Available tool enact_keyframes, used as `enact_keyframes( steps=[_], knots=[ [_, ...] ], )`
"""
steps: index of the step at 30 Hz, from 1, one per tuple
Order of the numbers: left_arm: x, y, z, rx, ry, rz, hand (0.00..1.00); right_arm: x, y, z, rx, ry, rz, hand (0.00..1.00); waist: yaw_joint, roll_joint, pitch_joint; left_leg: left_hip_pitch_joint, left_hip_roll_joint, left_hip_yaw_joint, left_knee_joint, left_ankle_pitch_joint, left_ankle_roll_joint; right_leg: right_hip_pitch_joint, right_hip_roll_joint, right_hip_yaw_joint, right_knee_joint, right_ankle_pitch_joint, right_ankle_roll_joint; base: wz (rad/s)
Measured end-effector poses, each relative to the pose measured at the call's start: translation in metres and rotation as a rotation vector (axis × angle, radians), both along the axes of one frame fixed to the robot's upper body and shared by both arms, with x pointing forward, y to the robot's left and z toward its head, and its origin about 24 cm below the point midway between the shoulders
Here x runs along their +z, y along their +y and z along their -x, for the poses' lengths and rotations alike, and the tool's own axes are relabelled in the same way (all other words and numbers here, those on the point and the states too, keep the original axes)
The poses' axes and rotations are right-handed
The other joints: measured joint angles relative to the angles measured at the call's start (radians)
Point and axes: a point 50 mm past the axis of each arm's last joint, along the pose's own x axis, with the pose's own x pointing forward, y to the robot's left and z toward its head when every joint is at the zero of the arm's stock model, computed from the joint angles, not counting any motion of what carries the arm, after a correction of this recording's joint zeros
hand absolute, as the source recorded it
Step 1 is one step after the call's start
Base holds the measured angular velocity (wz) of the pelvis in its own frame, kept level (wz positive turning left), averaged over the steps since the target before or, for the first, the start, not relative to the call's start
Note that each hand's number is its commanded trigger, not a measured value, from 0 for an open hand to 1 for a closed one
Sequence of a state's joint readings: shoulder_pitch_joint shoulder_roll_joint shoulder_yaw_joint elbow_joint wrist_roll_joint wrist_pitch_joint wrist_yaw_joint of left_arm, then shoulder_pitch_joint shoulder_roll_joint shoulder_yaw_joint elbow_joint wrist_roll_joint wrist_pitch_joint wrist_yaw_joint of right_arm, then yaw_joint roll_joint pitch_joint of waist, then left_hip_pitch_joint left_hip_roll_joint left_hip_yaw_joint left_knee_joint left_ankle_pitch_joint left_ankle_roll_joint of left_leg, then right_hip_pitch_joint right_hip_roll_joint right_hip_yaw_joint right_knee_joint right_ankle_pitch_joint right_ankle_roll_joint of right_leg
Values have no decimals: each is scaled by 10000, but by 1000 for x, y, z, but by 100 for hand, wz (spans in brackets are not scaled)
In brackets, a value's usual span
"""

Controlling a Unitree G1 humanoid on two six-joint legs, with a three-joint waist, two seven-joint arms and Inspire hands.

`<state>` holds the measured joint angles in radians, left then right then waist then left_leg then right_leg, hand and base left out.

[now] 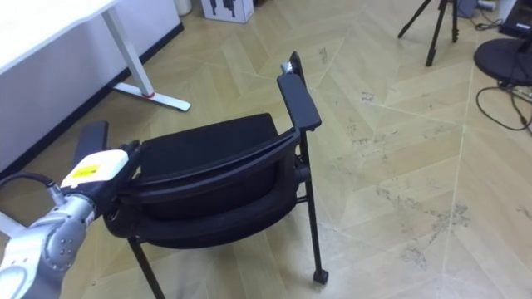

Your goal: Push chair

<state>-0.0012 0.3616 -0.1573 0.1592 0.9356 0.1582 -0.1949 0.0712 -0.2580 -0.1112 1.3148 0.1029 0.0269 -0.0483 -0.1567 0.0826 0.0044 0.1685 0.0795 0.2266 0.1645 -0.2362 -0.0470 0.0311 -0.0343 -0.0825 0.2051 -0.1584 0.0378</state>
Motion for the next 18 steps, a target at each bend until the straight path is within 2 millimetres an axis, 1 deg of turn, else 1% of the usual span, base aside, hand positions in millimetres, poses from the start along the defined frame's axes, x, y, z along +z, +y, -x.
enact_keyframes(
  steps=[6, 11, 13, 16, 18],
  knots=[
    [-1, 2, -1, 111, -124, -137, 100, 1, 0, -5, 111, -73, -5, 0, -30, 3, -2, -77, 1, 62, 2, 7, 11, -109, 27, 121, -2, 96, -10, -6],
    [0, 3, -1, 141, -269, -189, 100, 2, -1, -9, 157, -229, 96, 0, -53, 1, -3, -82, -1, 67, -2, 10, 16, -87, 27, 131, -12, 129, -20, -1],
    [-1, 3, -1, 188, -353, -182, 100, 3, -2, -13, 383, -376, 321, 0, -55, -1, -2, -93, -1, 142, -2, 10, 16, -117, 29, 159, -2, 129, -19, -6],
    [-1, 4, 2, 98, -530, -351, 100, 8, -6, -24, 865, -664, 1080, 0, -25, -15, -9, -93, -14, 236, -1, 9, 16, -150, 34, 270, 17, 154, -2, -10],
    [1, 3, 3, -18, -677, -364, 100, 13, -8, -38, 1107, -1202, 1572, 0, 20, -90, -22, -130, -24, 249, -2, 9, 16, -188, 23, 279, 36, 154, 0, 0]
  ],
)
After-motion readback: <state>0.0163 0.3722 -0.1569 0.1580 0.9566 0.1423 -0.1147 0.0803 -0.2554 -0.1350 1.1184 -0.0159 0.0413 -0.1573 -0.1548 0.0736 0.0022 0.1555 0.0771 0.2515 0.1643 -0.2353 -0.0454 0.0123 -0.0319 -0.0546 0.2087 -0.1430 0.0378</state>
